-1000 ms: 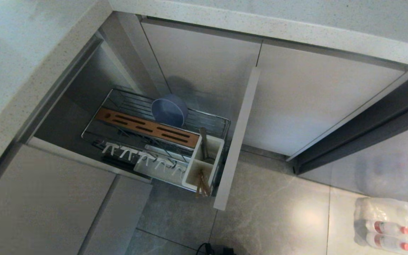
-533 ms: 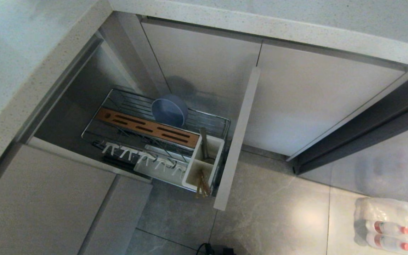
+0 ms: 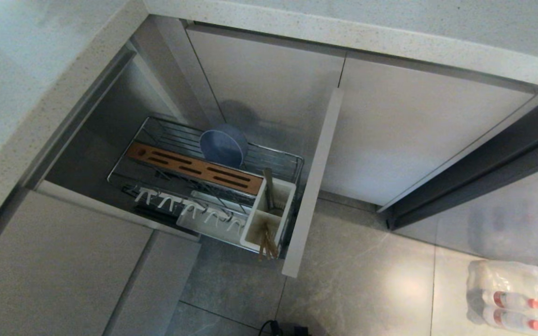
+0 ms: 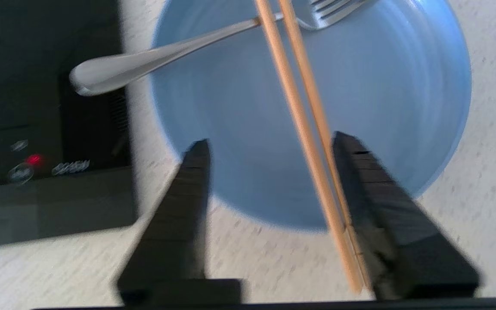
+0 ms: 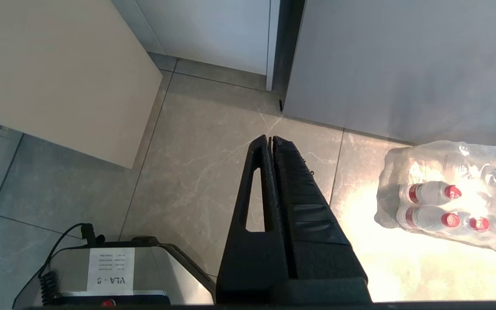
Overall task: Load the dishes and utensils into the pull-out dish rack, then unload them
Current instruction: Pick up the chopsticks and place it in the cupboard
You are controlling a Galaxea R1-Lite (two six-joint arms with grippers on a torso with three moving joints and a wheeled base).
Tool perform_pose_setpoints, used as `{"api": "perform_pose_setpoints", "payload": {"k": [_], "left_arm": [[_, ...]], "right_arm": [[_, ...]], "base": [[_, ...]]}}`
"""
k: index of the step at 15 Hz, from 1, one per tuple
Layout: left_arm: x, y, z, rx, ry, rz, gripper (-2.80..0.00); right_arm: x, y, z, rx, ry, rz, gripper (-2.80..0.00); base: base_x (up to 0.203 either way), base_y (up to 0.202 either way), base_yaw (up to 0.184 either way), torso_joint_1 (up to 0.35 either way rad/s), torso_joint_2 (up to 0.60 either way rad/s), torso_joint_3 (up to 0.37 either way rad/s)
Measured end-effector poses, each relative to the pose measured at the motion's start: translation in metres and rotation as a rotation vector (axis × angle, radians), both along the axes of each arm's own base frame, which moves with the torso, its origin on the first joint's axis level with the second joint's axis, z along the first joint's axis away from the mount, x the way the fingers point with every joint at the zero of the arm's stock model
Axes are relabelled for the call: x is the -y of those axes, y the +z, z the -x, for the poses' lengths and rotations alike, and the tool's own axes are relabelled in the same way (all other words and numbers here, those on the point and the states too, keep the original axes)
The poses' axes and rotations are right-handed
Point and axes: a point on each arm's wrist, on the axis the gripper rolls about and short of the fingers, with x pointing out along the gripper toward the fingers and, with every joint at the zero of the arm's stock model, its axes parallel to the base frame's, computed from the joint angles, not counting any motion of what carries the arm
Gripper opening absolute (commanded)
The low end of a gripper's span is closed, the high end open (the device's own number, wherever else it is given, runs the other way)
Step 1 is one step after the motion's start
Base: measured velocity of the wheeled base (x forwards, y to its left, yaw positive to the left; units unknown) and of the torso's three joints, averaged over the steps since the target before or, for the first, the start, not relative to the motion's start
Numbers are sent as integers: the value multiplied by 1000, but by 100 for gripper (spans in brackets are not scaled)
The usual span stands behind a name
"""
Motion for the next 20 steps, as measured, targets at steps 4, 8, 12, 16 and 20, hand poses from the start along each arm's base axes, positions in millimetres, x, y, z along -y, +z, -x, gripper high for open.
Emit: {"api": "perform_pose_setpoints", "payload": {"k": [4, 8, 12, 16, 20], "left_arm": [[-13, -1, -17, 20, -18, 10, 0], [-25, -8, -30, 18, -10, 59, 0], [-34, -16, -41, 26, -24, 69, 0], [-40, -24, -48, 10, -34, 86, 0], [-41, -26, -48, 4, -32, 91, 0]], "right_arm": [[0, 0, 0, 0, 0, 0, -280], [0, 0, 0, 0, 0, 0, -280], [0, 0, 0, 0, 0, 0, -280], [0, 0, 0, 0, 0, 0, -280], [0, 0, 0, 0, 0, 0, -280]], "base": [[0, 0, 0, 0, 0, 0], [0, 0, 0, 0, 0, 0], [0, 0, 0, 0, 0, 0], [0, 0, 0, 0, 0, 0], [0, 0, 0, 0, 0, 0]]}}
